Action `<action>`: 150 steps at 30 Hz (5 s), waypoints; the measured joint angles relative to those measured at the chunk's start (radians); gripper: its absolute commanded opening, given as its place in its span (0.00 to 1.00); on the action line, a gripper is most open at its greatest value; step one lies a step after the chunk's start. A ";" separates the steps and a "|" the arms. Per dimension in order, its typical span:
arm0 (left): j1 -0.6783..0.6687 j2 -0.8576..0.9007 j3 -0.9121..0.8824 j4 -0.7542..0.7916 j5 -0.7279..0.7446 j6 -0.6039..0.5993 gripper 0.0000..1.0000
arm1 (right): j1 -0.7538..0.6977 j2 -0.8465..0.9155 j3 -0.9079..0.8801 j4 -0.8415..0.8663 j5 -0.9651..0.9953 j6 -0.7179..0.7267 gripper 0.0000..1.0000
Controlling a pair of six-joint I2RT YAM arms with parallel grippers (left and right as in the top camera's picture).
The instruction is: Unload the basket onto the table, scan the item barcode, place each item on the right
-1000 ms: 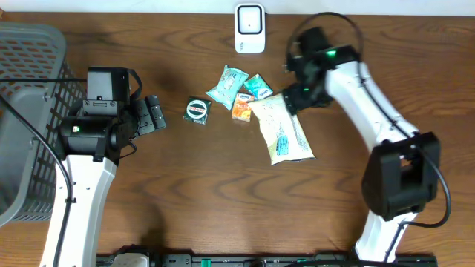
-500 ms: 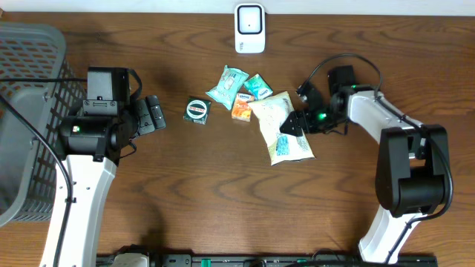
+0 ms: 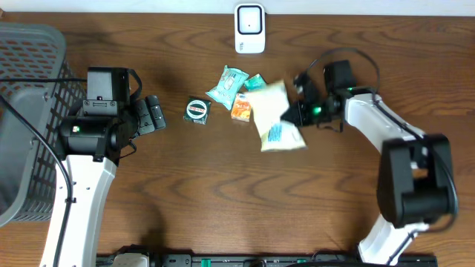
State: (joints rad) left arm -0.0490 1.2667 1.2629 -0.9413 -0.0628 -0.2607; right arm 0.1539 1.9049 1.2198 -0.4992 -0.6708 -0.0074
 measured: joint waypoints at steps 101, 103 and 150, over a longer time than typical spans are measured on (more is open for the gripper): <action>0.000 0.000 0.000 0.000 0.000 0.000 0.98 | 0.059 -0.136 -0.570 0.927 0.197 0.982 0.01; 0.000 0.000 0.000 0.000 0.000 0.000 0.98 | 0.042 -0.139 -0.571 0.981 0.169 0.926 0.01; 0.000 0.000 0.000 0.000 0.000 0.000 0.98 | -0.018 -0.432 -0.390 0.549 0.446 0.229 0.01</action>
State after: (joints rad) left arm -0.0490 1.2667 1.2629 -0.9417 -0.0628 -0.2607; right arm 0.1356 1.4731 0.8299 0.0502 -0.2245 0.2218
